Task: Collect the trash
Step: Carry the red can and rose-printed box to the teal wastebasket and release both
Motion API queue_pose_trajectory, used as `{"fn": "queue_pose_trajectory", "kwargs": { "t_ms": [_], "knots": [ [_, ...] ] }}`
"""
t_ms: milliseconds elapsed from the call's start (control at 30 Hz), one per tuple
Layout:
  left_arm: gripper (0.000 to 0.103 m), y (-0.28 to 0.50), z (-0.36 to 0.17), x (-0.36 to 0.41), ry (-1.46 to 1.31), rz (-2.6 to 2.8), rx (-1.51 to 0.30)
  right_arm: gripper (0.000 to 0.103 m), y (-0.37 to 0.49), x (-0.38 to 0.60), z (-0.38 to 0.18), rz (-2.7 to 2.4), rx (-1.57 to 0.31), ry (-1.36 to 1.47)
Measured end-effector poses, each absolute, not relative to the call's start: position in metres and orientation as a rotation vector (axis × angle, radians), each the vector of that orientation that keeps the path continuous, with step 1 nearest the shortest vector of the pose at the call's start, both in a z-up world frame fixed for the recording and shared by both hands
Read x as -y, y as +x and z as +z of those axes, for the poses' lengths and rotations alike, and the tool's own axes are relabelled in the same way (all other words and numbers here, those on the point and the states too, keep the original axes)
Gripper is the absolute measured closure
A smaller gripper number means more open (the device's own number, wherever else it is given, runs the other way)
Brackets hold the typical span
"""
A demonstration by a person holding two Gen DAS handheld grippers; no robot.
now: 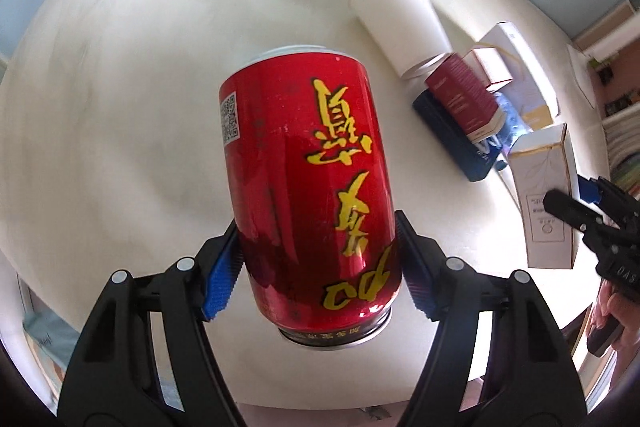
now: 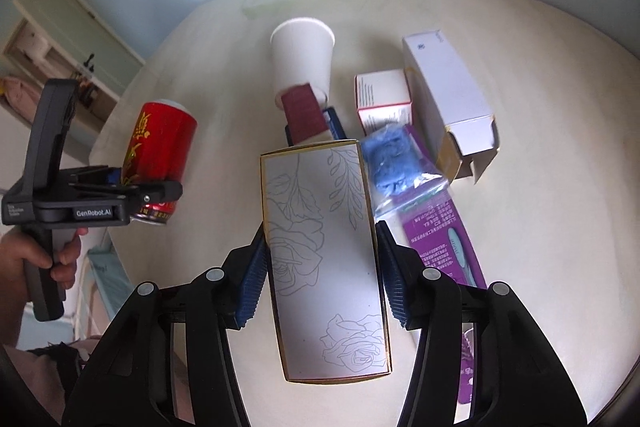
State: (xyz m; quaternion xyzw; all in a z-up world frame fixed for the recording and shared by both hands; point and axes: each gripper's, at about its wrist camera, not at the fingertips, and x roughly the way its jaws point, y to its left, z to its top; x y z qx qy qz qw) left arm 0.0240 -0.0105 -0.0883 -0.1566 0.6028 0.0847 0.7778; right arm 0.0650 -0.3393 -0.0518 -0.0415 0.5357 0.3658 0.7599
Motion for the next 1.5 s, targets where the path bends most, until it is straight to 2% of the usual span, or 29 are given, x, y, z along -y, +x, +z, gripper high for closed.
{"fn": "queue_pose_trajectory", "kwargs": {
  "t_ms": [233, 433, 700, 967, 1200, 1500],
  "knots": [
    [0.036, 0.031, -0.068, 0.009, -0.163, -0.002, -1.271, 0.051, 0.026, 0.356, -0.029, 0.612, -1.094, 0.032],
    [0.036, 0.035, -0.053, 0.037, -0.017, -0.203, -1.254, 0.051, -0.025, 0.374, -0.019, 0.399, -1.038, 0.138],
    [0.036, 0.011, -0.052, 0.13, 0.245, -0.548, -1.258, 0.051, -0.143, 0.435, -0.023, 0.018, -0.974, 0.353],
    [0.036, -0.052, -0.052, 0.245, 0.457, -0.842, -1.234, 0.051, -0.266, 0.514, -0.034, -0.275, -0.936, 0.528],
    [0.036, -0.115, -0.087, 0.361, 0.649, -1.005, -1.236, 0.051, -0.349, 0.579, -0.069, -0.425, -0.936, 0.669],
    [0.036, -0.179, -0.154, 0.448, 0.838, -1.111, -1.291, 0.051, -0.414, 0.633, -0.143, -0.504, -0.96, 0.857]
  ]
}}
